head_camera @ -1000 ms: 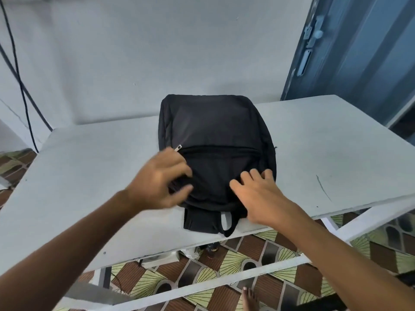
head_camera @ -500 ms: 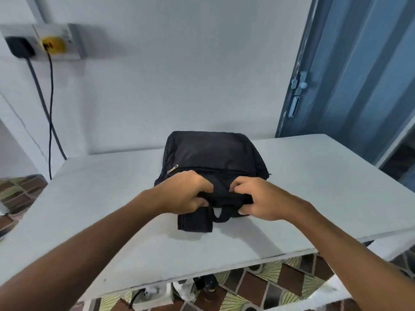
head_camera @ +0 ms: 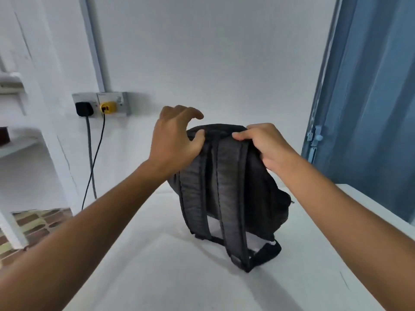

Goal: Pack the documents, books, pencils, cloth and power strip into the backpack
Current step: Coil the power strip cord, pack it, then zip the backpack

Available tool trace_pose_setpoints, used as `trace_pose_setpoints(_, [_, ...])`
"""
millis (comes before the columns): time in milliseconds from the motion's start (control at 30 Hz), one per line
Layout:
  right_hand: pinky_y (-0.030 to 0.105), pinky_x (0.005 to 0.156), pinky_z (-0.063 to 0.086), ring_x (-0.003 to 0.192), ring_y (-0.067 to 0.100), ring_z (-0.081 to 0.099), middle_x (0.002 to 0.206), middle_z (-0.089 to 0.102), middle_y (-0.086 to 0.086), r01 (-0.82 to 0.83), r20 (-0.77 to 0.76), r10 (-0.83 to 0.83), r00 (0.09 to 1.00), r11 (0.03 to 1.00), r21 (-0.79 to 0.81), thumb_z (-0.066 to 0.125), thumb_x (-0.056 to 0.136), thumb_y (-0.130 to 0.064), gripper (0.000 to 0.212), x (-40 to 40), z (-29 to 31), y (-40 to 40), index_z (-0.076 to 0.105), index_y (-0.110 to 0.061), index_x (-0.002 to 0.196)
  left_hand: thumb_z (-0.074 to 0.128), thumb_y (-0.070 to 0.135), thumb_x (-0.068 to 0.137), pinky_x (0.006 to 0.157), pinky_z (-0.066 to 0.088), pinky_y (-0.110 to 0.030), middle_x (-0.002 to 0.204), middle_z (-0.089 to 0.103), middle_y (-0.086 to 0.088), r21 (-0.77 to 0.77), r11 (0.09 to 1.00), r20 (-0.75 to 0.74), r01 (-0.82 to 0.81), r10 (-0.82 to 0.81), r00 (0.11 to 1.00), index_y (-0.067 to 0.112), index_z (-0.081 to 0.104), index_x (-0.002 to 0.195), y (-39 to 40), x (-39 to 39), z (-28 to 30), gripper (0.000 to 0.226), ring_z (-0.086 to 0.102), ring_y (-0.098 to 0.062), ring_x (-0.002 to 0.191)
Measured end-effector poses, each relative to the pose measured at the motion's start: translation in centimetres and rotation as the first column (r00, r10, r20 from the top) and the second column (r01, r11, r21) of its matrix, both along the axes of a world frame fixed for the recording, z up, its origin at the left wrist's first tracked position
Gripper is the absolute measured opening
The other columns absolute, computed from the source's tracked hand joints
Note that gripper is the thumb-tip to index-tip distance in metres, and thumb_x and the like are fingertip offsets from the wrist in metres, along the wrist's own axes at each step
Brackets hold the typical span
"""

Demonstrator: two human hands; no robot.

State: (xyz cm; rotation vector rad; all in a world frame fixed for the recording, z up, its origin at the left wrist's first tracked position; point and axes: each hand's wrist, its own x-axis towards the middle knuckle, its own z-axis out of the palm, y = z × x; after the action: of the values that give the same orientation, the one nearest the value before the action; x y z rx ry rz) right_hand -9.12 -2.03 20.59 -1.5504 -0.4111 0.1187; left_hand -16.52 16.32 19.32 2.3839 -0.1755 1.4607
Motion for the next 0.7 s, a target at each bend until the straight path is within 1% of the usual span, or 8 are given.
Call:
trace_pose_setpoints(67, [0.025,0.057,0.054,0.064,0.026,0.065,0.072,0.066,0.012,0.036,-0.146,-0.011,0.989,0.985,0.169,0.067,0.078,0.003,0.011,0.3,1.4,0.5,0.06,-0.002,0.072,0.064,0.027,0.079,0.081,0.035,-0.017,0.098,0.065,0.003,-0.049,0.996,0.085,0.072,-0.068,0.994,0.016,0.068,0.098,-2.1,-1.4,-1.4,0.022,0.049,-0.015,0.097])
trace_pose_setpoints(167, [0.031,0.063,0.058,0.078,0.027,0.069,0.09,0.07,0.017,0.103,-0.269,-0.013,0.963,0.94,0.326,0.065,0.081,0.004,0.01,1.2,3.2,1.1,0.064,0.002,0.091,0.057,0.053,0.078,0.088,0.037,-0.016,0.11,0.058,0.01,-0.167,0.973,-0.1,0.158,-0.176,0.979,0.022,0.061,0.113,-5.1,-3.3,-4.1,0.047,0.048,-0.012,0.105])
trace_pose_setpoints(300, [0.04,0.076,0.057,0.089,0.03,0.069,0.102,0.07,0.017,0.159,-0.347,0.0,0.938,0.889,0.429,0.067,0.08,0.002,0.019,2.0,4.3,1.7,0.067,-0.001,0.099,0.048,0.082,0.065,0.109,0.033,-0.039,0.149,0.027,0.01,-0.233,0.972,-0.361,0.001,-0.088,0.929,0.034,0.015,0.146,-6.3,-3.1,-6.6,0.1,0.027,-0.014,0.136])
trace_pose_setpoints(433, [0.039,0.088,0.053,0.093,0.024,0.064,0.099,0.066,0.007,0.265,-0.375,-0.085,0.923,0.847,0.461,0.073,0.078,-0.012,0.014,2.7,4.2,1.4,0.07,-0.013,0.091,0.054,0.087,0.055,0.117,0.023,-0.045,0.159,-0.001,0.008,-0.324,0.944,-0.443,-0.054,-0.101,0.891,0.037,-0.017,0.145,-6.8,-3.1,-9.2,0.126,0.005,-0.016,0.147])
trace_pose_setpoints(533, [0.049,0.103,0.044,0.098,0.025,0.056,0.092,0.06,0.007,0.132,-0.203,-0.048,0.978,0.898,0.421,0.068,0.07,-0.023,0.005,3.2,3.6,1.6,0.065,-0.022,0.073,0.071,0.076,0.052,0.114,0.03,-0.046,0.157,0.007,0.011,-0.501,0.864,-0.377,-0.041,-0.175,0.91,0.042,-0.01,0.144,-5.4,-1.2,-9.1,0.127,0.017,-0.018,0.145])
trace_pose_setpoints(600, [0.047,0.101,0.046,0.098,0.025,0.059,0.101,0.064,0.014,0.16,-0.225,-0.064,0.972,0.882,0.444,0.067,0.074,-0.019,0.006,2.6,3.4,1.6,0.061,-0.017,0.076,0.08,0.063,0.055,0.109,0.038,-0.044,0.148,0.034,0.006,-0.613,0.786,-0.337,-0.078,-0.171,0.926,0.037,0.007,0.145,-3.8,0.9,-8.5,0.119,0.038,-0.018,0.135])
trace_pose_setpoints(633, [0.044,0.097,0.05,0.097,0.025,0.062,0.104,0.065,0.015,0.178,-0.275,-0.037,0.961,0.843,0.508,0.067,0.079,-0.012,0.005,2.2,3.4,1.6,0.062,-0.012,0.08,0.082,0.056,0.058,0.104,0.042,-0.041,0.134,0.05,0.007,-0.643,0.76,-0.332,-0.095,-0.165,0.929,0.032,0.023,0.142,-2.8,1.9,-8.3,0.106,0.05,-0.018,0.125])
trace_pose_setpoints(700, [0.042,0.09,0.054,0.096,0.028,0.066,0.103,0.066,0.015,0.153,-0.341,0.087,0.936,0.771,0.618,0.061,0.086,0.004,0.008,1.8,3.3,1.6,0.062,-0.003,0.09,0.084,0.041,0.064,0.093,0.05,-0.037,0.104,0.067,0.012,-0.666,0.738,-0.332,-0.107,-0.165,0.929,0.028,0.056,0.117,-1.2,3.3,-8.1,0.061,0.064,-0.017,0.102])
